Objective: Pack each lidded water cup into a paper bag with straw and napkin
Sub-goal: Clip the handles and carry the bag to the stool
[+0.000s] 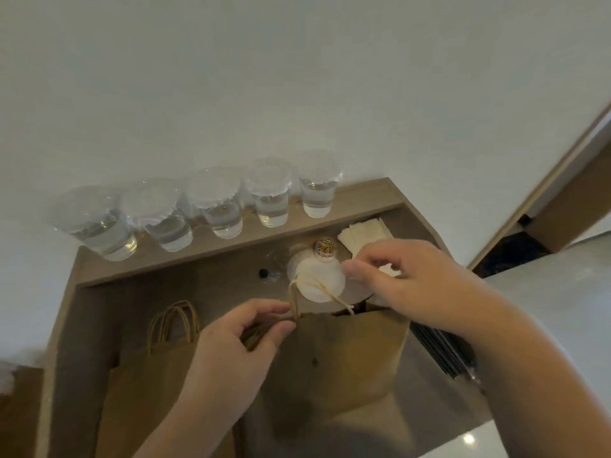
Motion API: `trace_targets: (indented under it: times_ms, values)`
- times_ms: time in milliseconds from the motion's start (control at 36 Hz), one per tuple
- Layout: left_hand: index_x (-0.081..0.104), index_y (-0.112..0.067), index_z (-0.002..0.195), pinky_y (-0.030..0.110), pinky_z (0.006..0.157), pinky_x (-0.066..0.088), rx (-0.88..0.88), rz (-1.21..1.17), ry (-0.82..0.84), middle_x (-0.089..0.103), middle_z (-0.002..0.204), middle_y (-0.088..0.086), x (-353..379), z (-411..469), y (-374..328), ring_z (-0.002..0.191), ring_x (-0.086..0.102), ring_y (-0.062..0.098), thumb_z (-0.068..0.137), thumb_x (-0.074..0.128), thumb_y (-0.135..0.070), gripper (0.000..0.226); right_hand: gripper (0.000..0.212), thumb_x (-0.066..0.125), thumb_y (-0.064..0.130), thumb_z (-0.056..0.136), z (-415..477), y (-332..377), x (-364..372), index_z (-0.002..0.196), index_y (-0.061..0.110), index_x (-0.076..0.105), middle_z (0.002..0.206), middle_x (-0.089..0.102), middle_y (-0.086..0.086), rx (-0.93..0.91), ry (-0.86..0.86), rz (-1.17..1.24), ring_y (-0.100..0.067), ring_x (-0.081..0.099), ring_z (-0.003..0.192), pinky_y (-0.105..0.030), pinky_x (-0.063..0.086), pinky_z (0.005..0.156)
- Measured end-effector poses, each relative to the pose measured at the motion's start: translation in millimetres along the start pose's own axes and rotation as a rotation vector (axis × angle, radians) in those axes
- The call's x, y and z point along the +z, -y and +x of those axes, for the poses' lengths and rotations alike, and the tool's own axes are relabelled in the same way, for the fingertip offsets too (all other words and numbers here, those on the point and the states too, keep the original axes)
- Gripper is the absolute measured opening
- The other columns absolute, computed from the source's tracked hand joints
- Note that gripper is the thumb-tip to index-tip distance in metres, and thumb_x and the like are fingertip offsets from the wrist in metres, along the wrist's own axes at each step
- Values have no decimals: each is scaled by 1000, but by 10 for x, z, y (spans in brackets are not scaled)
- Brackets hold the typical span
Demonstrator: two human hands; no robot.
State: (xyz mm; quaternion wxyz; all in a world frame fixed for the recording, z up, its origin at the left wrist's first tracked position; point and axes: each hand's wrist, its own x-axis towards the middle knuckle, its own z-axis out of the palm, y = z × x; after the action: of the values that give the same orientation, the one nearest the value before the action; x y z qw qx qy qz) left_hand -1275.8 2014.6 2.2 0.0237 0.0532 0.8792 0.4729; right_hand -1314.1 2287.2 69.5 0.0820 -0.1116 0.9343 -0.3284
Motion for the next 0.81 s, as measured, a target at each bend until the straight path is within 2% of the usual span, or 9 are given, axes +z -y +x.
trace_targets:
  times_ms: [83, 194, 306, 389, 472, 528, 694, 750, 806]
  values:
    - [72, -54, 107, 28, 81, 59, -31, -79, -95, 78, 93, -28, 62, -3, 56, 92, 72, -7, 83, 80, -41, 28, 53, 44, 91, 87, -166, -269, 57, 117, 54, 67, 116, 67, 31, -1, 27, 124, 10, 61, 112, -22, 49, 89]
    - [69, -60, 108, 22, 76, 57, -69, -118, -177, 77, 94, -29, 179, -34, -11, 93, 71, -9, 72, 68, -61, 36, 64, 69, 82, 78, -301, -503, 253, 136, 62, 51, 129, 57, 37, 0, 108, 127, 13, 55, 123, -17, 51, 100]
    - [70, -58, 106, 12, 69, 53, -86, -104, -262, 75, 95, -31, 300, -58, -162, 96, 67, -12, 83, 78, -44, 29, 30, 78, 43, 93, -249, -611, 252, 118, 56, 67, 114, 67, 33, -49, 24, 161, 8, 62, 113, -15, 51, 93]
    - [74, -53, 102, 9, 68, 54, -96, -88, -316, 76, 94, -29, 385, -119, -342, 95, 68, -10, 87, 81, -30, 29, 18, 78, 31, 95, -187, -678, 119, 95, 49, 75, 97, 73, 25, -139, -5, 192, 1, 67, 100, -9, 50, 80]
    - [77, -47, 100, 3, 73, 49, -95, -86, -426, 77, 90, -25, 469, -224, -587, 92, 69, -7, 84, 82, -27, 26, 7, 76, 37, 93, -176, -764, -63, 95, 44, 77, 91, 74, 13, -249, 57, 290, -9, 70, 95, -16, 54, 82]
    - [75, -51, 103, 3, 71, 48, -115, -104, -491, 77, 91, -23, 498, -312, -792, 91, 69, -4, 78, 79, -43, 27, 9, 75, 47, 93, -185, -819, -213, 96, 39, 77, 89, 74, 6, -322, 121, 410, -15, 71, 88, -24, 59, 77]
    - [76, -43, 119, 33, 69, 66, -171, -332, -569, 82, 92, 2, 503, -697, -1206, 81, 78, 23, 64, 89, -65, 60, 41, 76, 58, 92, -111, -806, -588, 91, 17, 78, 79, 68, -14, -504, 278, 672, -37, 68, 71, -59, 57, 59]
    - [80, -36, 114, 43, 74, 65, -224, -457, -605, 82, 96, 7, 490, -839, -1254, 85, 79, 28, 54, 94, -68, 69, 39, 78, 55, 93, -92, -713, -591, 88, 16, 78, 77, 66, -15, -537, 322, 743, -42, 65, 70, -62, 54, 55]
    - [83, -30, 106, 41, 72, 63, -280, -562, -663, 82, 97, 9, 467, -989, -1284, 85, 79, 24, 45, 98, -65, 72, 35, 79, 49, 93, -66, -600, -520, 86, 14, 76, 78, 62, -18, -577, 395, 803, -44, 60, 68, -61, 51, 54]
